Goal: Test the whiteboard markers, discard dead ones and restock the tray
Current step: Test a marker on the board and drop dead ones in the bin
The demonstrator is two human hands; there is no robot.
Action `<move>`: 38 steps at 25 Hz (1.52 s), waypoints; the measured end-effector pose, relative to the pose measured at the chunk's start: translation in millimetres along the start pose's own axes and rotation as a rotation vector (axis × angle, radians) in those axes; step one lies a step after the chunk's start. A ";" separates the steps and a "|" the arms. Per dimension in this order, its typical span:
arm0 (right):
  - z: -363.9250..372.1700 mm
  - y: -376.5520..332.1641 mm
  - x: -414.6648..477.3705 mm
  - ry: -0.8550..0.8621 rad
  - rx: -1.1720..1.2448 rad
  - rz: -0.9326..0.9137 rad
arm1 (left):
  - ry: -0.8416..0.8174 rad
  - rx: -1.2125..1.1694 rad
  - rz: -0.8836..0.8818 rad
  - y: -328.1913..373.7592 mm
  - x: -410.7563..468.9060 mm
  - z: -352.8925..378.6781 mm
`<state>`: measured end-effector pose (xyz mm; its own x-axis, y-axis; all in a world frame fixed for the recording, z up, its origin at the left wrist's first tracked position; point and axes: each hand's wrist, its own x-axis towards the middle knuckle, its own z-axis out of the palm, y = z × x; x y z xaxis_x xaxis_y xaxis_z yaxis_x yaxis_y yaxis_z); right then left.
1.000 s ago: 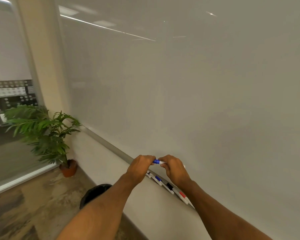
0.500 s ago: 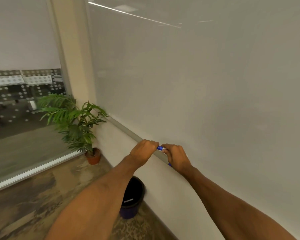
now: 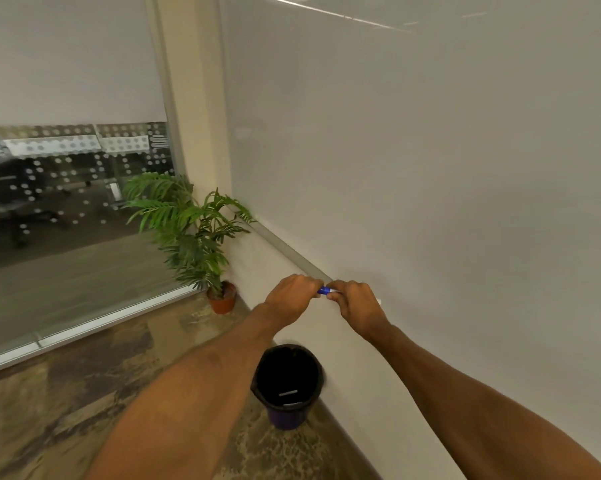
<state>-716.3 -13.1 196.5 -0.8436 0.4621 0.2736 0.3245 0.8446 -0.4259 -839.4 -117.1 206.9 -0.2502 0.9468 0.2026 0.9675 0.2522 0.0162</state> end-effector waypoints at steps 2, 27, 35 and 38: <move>13.0 4.9 18.7 -0.021 0.023 0.001 | 0.000 -0.019 -0.032 -14.0 8.1 9.3; 266.2 124.5 171.3 -0.264 -0.202 -0.269 | -0.281 -0.222 -0.518 -152.0 74.9 258.9; 361.9 163.0 170.9 -0.381 -0.256 -0.235 | -0.448 -0.220 -0.524 -189.4 70.8 363.2; 397.6 174.0 175.2 -0.459 -0.241 -0.237 | -0.493 -0.226 -0.513 -202.2 69.0 397.9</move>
<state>-977.8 107.2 -172.6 -0.9873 0.1326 -0.0878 0.1464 0.9736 -0.1750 -1066.6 -23.1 -172.0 -0.6078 0.7147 -0.3461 0.6953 0.6895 0.2027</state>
